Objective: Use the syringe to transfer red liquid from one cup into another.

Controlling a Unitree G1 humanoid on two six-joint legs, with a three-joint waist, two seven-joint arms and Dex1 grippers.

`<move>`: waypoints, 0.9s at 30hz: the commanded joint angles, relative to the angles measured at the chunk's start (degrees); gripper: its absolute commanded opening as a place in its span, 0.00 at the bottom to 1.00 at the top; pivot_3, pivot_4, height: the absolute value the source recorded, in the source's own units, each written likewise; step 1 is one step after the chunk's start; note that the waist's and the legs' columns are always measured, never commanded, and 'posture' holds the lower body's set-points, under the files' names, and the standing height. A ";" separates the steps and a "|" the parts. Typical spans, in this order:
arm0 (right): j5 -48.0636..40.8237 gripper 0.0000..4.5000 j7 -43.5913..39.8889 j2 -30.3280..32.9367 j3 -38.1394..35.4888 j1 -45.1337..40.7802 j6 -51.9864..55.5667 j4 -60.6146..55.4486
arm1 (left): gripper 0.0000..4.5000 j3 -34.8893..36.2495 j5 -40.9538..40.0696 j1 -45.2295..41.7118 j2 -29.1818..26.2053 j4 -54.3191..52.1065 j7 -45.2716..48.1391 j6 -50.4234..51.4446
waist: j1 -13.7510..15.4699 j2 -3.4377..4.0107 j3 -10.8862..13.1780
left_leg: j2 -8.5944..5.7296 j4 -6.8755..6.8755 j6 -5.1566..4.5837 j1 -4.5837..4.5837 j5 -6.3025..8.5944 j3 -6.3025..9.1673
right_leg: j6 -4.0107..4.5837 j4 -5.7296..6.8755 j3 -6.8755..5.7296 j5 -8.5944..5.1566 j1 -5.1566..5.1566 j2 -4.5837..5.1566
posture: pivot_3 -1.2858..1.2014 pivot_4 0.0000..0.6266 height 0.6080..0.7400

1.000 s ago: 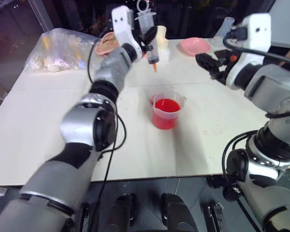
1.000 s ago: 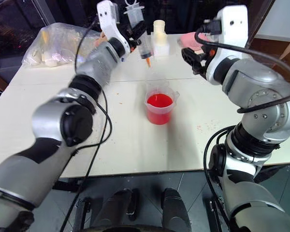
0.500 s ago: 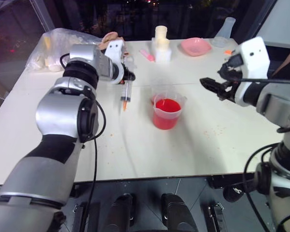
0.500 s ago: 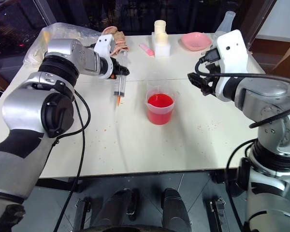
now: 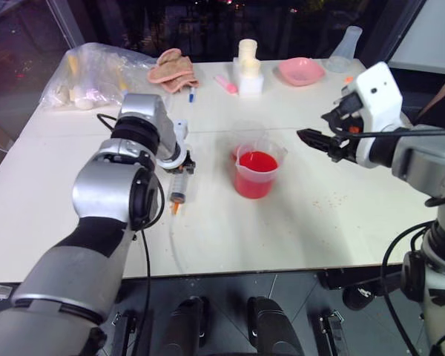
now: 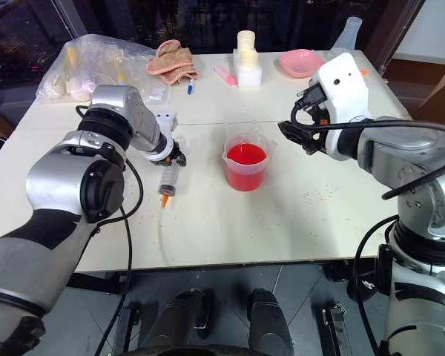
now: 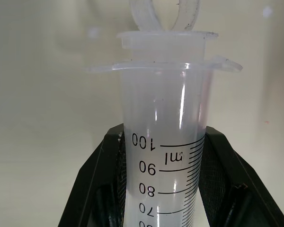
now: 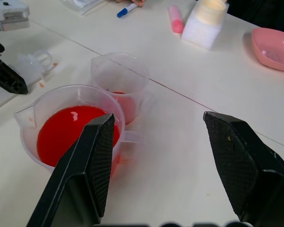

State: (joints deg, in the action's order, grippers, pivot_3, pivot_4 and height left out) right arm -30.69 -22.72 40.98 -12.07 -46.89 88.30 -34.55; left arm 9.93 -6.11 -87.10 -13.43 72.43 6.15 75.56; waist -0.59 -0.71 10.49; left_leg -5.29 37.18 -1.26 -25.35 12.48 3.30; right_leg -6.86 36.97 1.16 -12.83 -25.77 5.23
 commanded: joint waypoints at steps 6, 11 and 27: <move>-0.38 0.69 -0.34 0.66 -0.95 -0.86 -0.77 -0.84 | 0.79 -0.54 0.53 2.58 -0.26 -6.02 -1.81 -1.91 | -0.03 0.00 0.00 | -0.01 0.00 0.03 0.00 -0.02 -0.03 | 0.00 0.01 0.02 0.00 -0.01 0.04 | 0.52 0.24 1.00; -0.31 0.69 -0.98 1.43 -0.54 -0.72 -1.61 -0.19 | 0.99 1.72 -0.16 5.45 -0.25 -14.57 -4.40 -0.91 | -0.02 0.00 0.00 | -0.01 0.00 0.03 0.00 -0.02 -0.03 | 0.00 0.01 0.03 0.00 -0.02 0.06 | 0.52 0.24 1.00; -1.21 0.69 -7.47 5.98 4.15 1.70 -9.47 3.66 | 0.99 2.55 -6.97 32.85 -8.53 -71.25 2.01 4.22 | -0.10 0.02 -0.01 | -0.01 -0.03 0.12 -0.03 -0.07 -0.07 | 0.03 0.04 0.12 0.01 -0.12 0.06 | 0.52 0.24 1.00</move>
State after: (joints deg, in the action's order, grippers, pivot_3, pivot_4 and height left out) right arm -31.25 -28.55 45.13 -7.35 -45.06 80.62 -30.07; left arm 12.64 -11.67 -54.54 -20.21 8.30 6.81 75.79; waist -0.69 -0.70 10.47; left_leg -5.29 37.16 -1.14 -25.38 12.41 3.24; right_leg -6.83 37.03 1.28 -12.82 -25.89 5.28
